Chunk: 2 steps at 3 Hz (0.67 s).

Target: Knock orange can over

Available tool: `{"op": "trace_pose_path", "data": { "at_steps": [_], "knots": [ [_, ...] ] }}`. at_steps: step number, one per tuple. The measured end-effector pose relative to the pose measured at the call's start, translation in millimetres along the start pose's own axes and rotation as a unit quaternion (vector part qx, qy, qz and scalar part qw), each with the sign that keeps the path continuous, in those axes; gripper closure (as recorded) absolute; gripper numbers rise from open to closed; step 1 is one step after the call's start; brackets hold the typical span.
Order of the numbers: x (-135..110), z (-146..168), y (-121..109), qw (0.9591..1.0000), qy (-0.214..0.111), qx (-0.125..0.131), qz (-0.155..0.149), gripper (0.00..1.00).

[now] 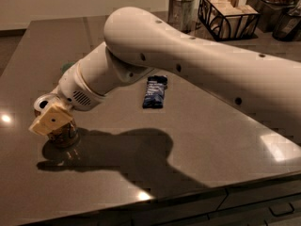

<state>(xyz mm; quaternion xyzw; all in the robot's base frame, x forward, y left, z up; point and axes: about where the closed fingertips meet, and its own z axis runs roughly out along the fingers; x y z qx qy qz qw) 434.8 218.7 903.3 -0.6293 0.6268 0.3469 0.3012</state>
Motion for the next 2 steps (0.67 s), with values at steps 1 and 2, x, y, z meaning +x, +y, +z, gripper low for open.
{"op": "trace_pose_path", "data": {
  "at_steps": [1, 2],
  "knots": [
    [4.0, -24.1, -13.2, 0.9997, -0.003, 0.01, 0.021, 0.8],
    [13.3, -60.3, -29.2, 0.9985, 0.036, 0.033, 0.026, 1.0]
  ]
}}
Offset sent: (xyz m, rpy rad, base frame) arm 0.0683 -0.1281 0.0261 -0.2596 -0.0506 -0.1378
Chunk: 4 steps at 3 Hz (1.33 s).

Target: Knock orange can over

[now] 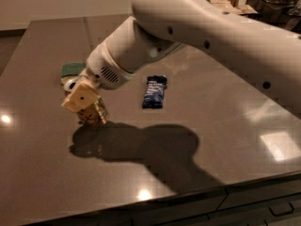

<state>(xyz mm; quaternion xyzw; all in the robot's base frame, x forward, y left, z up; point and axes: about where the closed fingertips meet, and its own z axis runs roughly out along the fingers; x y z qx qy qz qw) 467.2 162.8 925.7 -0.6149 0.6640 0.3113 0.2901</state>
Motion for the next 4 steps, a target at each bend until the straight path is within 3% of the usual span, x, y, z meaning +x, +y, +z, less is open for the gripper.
{"op": "trace_pose_path", "data": {
  "at_steps": [1, 2, 3, 4],
  "knots": [
    [23.0, -31.0, -14.6, 0.9953, 0.088, 0.021, -0.033, 1.0],
    [47.9, -45.6, -14.4, 0.9777, 0.193, 0.023, -0.08, 1.0],
    [66.6, -52.0, -7.0, 0.9518, 0.279, 0.018, -0.126, 0.98],
    [81.1, -54.5, -1.5, 0.9254, 0.344, 0.016, -0.158, 0.8]
  ]
}}
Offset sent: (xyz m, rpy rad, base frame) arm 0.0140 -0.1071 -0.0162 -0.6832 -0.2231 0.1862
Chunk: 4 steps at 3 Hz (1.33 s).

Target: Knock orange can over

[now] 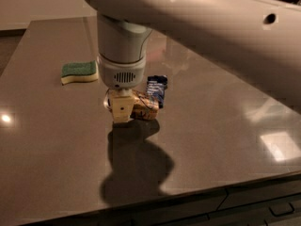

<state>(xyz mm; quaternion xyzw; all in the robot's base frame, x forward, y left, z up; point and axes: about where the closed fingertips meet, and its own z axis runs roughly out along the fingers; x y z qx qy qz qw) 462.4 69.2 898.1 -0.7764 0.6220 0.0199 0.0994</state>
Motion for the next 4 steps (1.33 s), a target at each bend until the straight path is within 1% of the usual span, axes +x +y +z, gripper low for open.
{"op": "trace_pose_path", "data": {
  "at_steps": [1, 2, 3, 4],
  "knots": [
    [4.1, 7.4, 6.4, 0.9989, 0.04, -0.003, -0.022, 0.57],
    [2.4, 16.2, 12.8, 0.9973, 0.062, -0.009, -0.039, 0.33],
    [3.9, 24.6, 15.8, 0.9976, 0.06, -0.013, -0.034, 0.1],
    [2.9, 23.5, 15.5, 0.9976, 0.059, -0.01, -0.034, 0.0]
  ]
}}
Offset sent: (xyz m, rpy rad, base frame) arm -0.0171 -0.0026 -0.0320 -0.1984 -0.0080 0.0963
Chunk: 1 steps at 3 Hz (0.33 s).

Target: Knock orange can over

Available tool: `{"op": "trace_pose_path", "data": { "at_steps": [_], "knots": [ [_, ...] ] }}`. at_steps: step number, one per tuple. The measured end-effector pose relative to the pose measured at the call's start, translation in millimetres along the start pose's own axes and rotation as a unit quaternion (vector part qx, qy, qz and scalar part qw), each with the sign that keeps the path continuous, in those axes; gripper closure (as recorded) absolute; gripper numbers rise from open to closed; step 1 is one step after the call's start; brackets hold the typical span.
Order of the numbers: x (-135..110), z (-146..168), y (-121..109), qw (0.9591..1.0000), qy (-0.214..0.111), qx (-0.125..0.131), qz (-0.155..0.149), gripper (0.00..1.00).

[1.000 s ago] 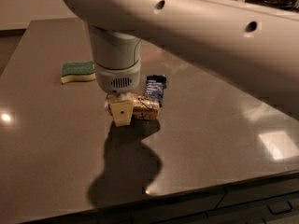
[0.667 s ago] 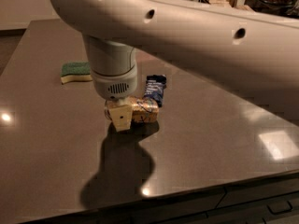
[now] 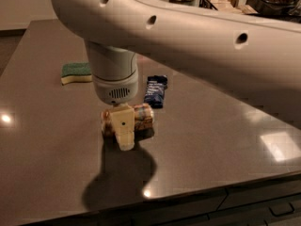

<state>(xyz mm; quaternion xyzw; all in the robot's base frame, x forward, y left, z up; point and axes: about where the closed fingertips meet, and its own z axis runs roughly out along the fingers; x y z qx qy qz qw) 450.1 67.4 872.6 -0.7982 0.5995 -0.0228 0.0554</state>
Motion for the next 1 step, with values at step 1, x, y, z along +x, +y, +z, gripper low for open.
{"op": "trace_pose_path", "data": {
  "at_steps": [1],
  "knots": [
    [0.0, 0.0, 0.0, 1.0, 0.0, 0.0, 0.0, 0.0]
  ]
}}
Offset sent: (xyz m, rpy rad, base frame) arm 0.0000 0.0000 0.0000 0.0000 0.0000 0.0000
